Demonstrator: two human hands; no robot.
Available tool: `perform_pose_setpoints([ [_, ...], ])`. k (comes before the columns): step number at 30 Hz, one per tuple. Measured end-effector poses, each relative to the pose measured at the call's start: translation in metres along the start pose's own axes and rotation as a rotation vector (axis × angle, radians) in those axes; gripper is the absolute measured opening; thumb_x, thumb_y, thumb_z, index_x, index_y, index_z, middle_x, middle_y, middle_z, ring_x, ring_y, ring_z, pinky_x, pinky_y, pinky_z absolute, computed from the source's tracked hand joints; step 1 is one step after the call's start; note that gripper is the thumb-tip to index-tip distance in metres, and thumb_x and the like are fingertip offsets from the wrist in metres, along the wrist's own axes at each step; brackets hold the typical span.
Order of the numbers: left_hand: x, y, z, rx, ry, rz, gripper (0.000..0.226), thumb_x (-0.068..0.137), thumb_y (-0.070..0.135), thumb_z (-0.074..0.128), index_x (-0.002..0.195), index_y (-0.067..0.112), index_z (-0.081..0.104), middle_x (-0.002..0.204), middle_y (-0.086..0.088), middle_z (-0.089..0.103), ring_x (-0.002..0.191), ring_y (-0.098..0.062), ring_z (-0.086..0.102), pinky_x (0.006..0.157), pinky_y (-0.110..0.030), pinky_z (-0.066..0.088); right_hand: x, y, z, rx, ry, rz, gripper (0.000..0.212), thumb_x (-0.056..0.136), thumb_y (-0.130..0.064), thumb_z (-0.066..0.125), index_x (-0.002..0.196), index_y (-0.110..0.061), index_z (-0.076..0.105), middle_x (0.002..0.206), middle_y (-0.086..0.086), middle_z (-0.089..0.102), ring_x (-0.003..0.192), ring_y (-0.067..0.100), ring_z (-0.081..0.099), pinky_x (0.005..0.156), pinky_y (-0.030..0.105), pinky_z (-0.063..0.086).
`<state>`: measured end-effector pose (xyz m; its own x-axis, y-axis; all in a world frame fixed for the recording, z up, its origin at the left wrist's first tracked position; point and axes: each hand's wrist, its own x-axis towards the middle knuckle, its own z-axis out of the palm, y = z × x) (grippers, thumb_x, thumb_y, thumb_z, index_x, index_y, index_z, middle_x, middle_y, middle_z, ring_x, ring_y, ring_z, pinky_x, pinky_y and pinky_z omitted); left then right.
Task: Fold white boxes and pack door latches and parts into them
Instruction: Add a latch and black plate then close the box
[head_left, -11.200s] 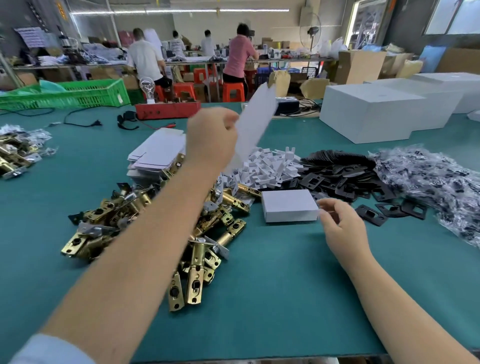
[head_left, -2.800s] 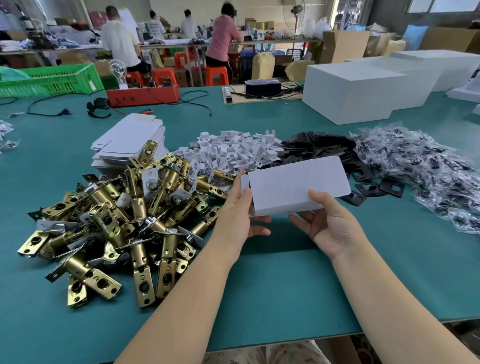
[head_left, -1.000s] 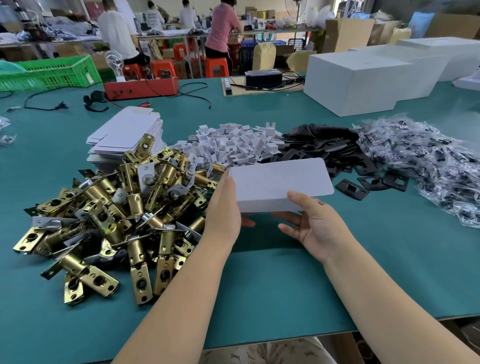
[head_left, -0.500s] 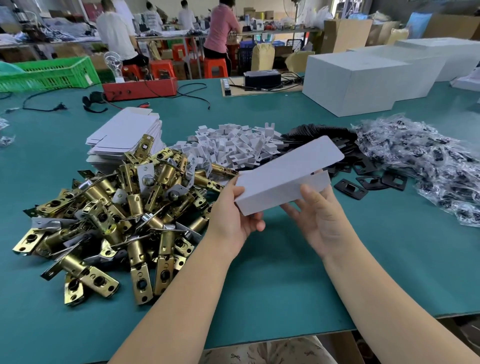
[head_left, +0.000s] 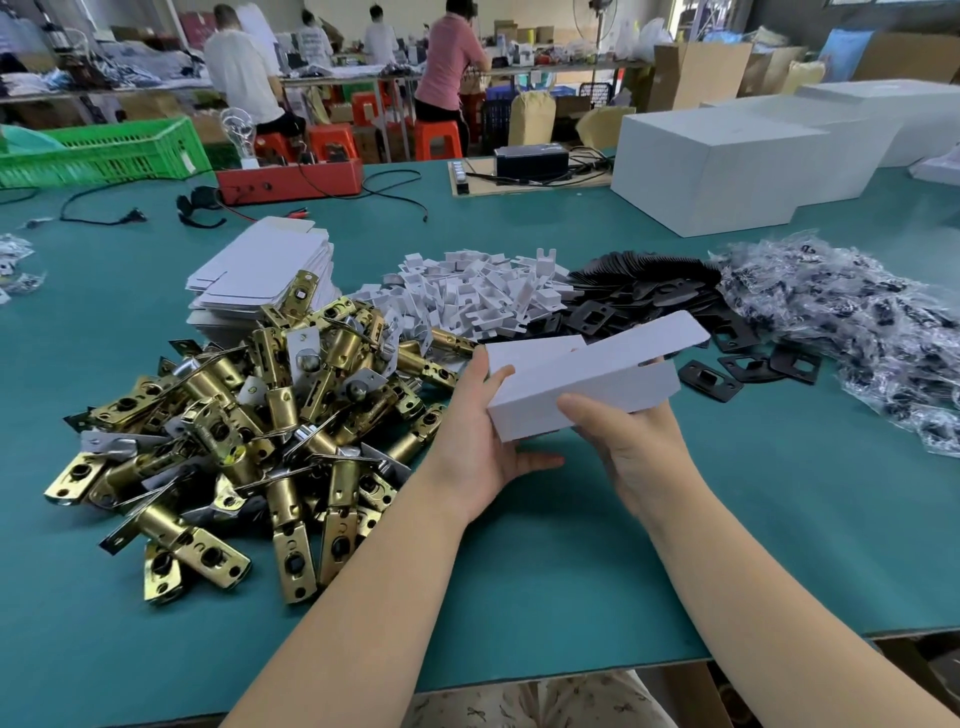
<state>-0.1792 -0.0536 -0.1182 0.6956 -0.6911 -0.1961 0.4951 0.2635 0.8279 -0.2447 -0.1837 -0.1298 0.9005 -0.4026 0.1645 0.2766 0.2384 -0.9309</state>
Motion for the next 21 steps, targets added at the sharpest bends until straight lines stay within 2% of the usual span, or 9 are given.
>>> perform_pose_setpoints([
  [2, -0.002, 0.003, 0.001, 0.065, -0.076, 0.028, 0.049, 0.088, 0.063, 0.041, 0.108, 0.031, 0.073, 0.102, -0.002, 0.067, 0.094, -0.02, 0.06, 0.072, -0.037, 0.056, 0.004, -0.001, -0.005, 0.049, 0.05, 0.0, 0.055, 0.067, -0.009, 0.073, 0.119, -0.007, 0.053, 0.105, 0.008, 0.07, 0.1, 0.023, 0.067, 0.081, 0.036, 0.055],
  [5, -0.003, 0.003, 0.003, 0.177, -0.03, 0.063, 0.048, 0.076, 0.045, 0.063, 0.121, 0.031, 0.065, 0.113, 0.003, 0.066, 0.097, -0.018, 0.065, 0.073, -0.032, 0.057, 0.011, -0.005, -0.012, 0.233, 0.169, 0.035, 0.041, 0.065, -0.014, 0.077, 0.098, -0.021, 0.055, 0.091, -0.004, 0.07, 0.082, 0.01, 0.068, 0.072, 0.031, 0.052],
  [7, -0.004, -0.001, 0.002, 0.353, 0.039, 0.156, 0.065, 0.075, 0.032, 0.072, 0.136, 0.033, 0.049, 0.121, 0.005, 0.063, 0.102, -0.009, 0.066, 0.08, -0.027, 0.057, 0.013, -0.006, -0.015, 0.22, 0.227, 0.024, 0.046, 0.061, -0.021, 0.078, 0.099, -0.026, 0.052, 0.096, -0.004, 0.067, 0.082, 0.009, 0.065, 0.072, 0.03, 0.047],
  [9, -0.005, -0.007, 0.003, 0.653, 0.107, 0.305, 0.068, 0.075, 0.024, 0.08, 0.133, 0.035, 0.048, 0.12, 0.007, 0.061, 0.104, -0.002, 0.061, 0.084, -0.02, 0.053, 0.012, -0.004, -0.015, 0.126, 0.243, 0.001, 0.054, 0.06, -0.021, 0.081, 0.103, -0.028, 0.049, 0.097, -0.008, 0.064, 0.084, 0.007, 0.063, 0.07, 0.026, 0.047],
  [11, -0.003, -0.011, 0.002, 0.861, 0.204, 0.429, 0.055, 0.076, 0.022, 0.082, 0.124, 0.029, 0.057, 0.113, 0.008, 0.061, 0.101, -0.004, 0.059, 0.079, -0.015, 0.05, 0.01, -0.002, -0.012, 0.008, 0.244, -0.041, 0.062, 0.058, -0.029, 0.079, 0.111, -0.024, 0.047, 0.096, -0.008, 0.062, 0.083, 0.002, 0.063, 0.067, 0.02, 0.049],
  [13, -0.001, -0.012, 0.001, 0.931, 0.271, 0.488, 0.041, 0.077, 0.022, 0.08, 0.114, 0.026, 0.063, 0.105, 0.013, 0.061, 0.096, -0.002, 0.058, 0.071, -0.008, 0.046, 0.008, 0.0, -0.01, -0.109, 0.235, -0.091, 0.08, 0.057, -0.031, 0.079, 0.126, -0.018, 0.04, 0.099, -0.007, 0.059, 0.083, -0.004, 0.061, 0.066, 0.013, 0.048],
  [16, 0.0, -0.011, -0.003, 1.002, 0.294, 0.508, 0.031, 0.076, 0.021, 0.078, 0.1, 0.034, 0.063, 0.097, 0.017, 0.062, 0.088, 0.005, 0.054, 0.067, -0.006, 0.042, 0.005, 0.003, -0.008, -0.233, 0.193, -0.161, 0.1, 0.06, -0.041, 0.078, 0.143, -0.023, 0.025, 0.111, -0.007, 0.055, 0.096, -0.003, 0.057, 0.079, 0.012, 0.046],
  [18, 0.001, -0.009, -0.005, 0.991, 0.264, 0.45, 0.03, 0.077, 0.02, 0.075, 0.098, 0.036, 0.061, 0.093, 0.016, 0.063, 0.083, 0.001, 0.056, 0.067, -0.012, 0.044, 0.003, 0.0, -0.006, -0.214, 0.199, -0.205, 0.087, 0.066, -0.048, 0.071, 0.138, -0.02, 0.032, 0.113, -0.008, 0.056, 0.097, -0.003, 0.057, 0.083, 0.013, 0.044],
  [21, 0.0, -0.005, -0.004, 0.874, 0.187, 0.299, 0.026, 0.077, 0.016, 0.066, 0.099, 0.029, 0.061, 0.094, 0.004, 0.064, 0.072, -0.009, 0.064, 0.077, -0.041, 0.057, 0.005, -0.003, -0.01, -0.152, 0.263, -0.254, 0.031, 0.083, -0.04, 0.056, 0.11, -0.028, 0.046, 0.09, -0.025, 0.061, 0.083, -0.007, 0.056, 0.078, 0.017, 0.044],
])
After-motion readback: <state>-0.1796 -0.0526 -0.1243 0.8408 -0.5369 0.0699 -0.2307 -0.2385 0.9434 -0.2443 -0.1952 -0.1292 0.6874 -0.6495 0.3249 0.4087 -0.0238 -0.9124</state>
